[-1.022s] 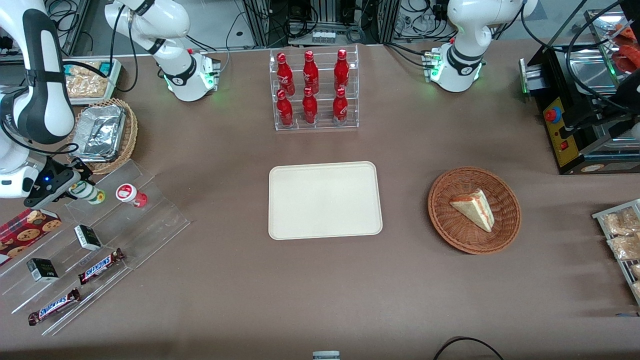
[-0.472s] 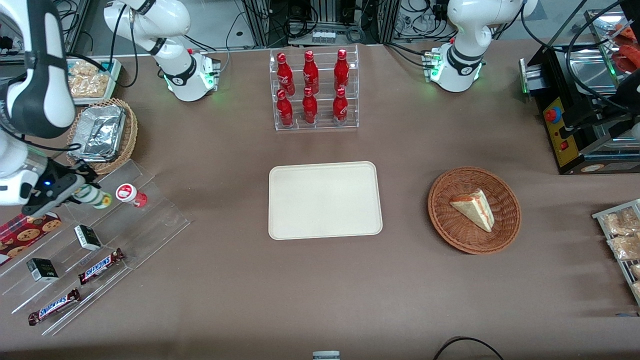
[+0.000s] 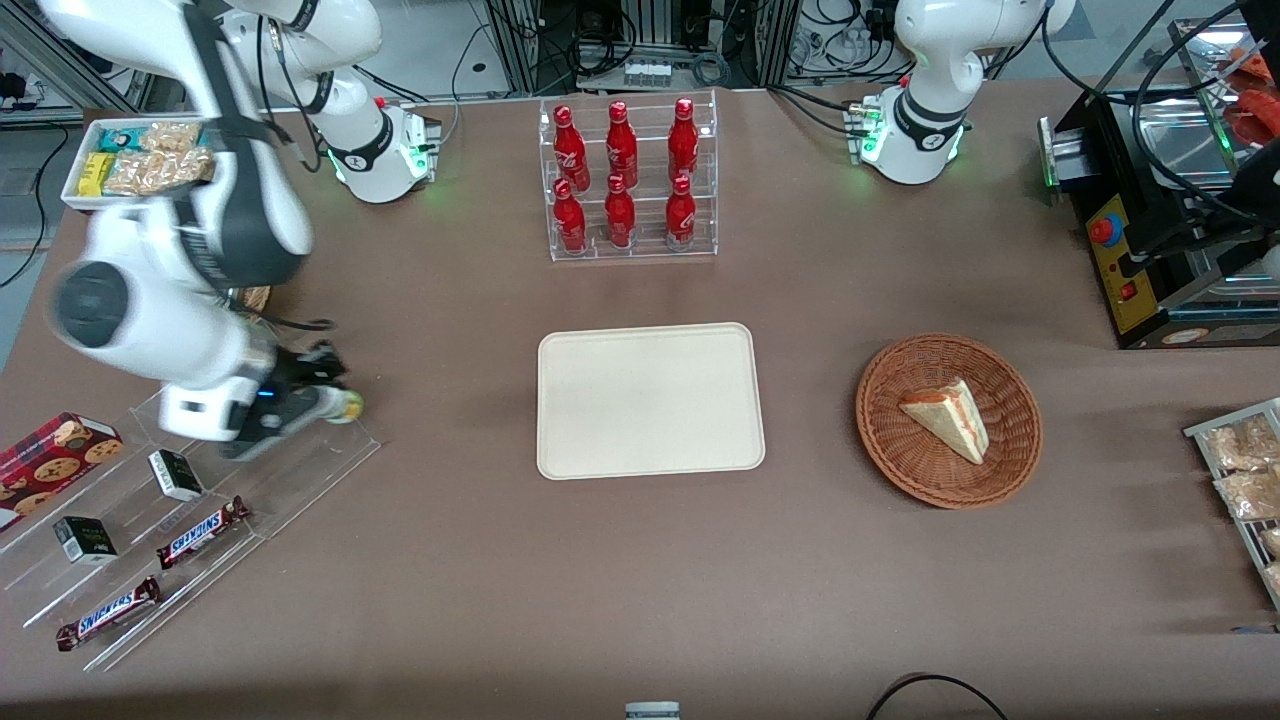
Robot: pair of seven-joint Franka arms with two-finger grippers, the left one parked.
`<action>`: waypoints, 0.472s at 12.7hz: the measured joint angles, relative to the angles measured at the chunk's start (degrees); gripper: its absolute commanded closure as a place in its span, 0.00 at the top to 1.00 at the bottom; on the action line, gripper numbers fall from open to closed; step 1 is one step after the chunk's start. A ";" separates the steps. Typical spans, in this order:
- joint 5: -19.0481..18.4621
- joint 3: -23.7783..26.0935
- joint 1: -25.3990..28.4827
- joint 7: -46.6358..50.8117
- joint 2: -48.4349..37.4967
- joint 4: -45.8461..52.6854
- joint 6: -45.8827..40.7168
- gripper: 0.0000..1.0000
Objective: Place green gum on tray
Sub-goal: 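Lift the green gum jar and carry it over the cream tray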
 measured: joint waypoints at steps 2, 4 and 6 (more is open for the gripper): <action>0.49 0.03 5.72 9.90 3.02 2.78 0.29 0.00; 2.67 0.02 10.78 18.35 6.27 4.27 3.37 0.00; 3.89 0.03 15.56 27.06 9.56 5.04 7.31 0.00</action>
